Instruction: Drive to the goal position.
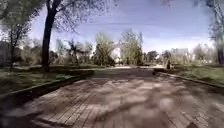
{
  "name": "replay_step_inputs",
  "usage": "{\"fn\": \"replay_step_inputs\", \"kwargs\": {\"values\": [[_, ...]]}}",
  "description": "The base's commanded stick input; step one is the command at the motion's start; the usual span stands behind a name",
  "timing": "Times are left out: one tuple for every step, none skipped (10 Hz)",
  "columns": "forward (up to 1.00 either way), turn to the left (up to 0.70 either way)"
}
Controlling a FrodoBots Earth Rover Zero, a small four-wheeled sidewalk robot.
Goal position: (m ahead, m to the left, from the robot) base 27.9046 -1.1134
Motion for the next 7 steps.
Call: {"fn": "replay_step_inputs", "kwargs": {"values": [[0.70,0.00],[0.70,0.00],[0.70,0.00],[0.70,0.00],[0.70,0.00],[0.70,0.00],[0.70,0.00]]}}
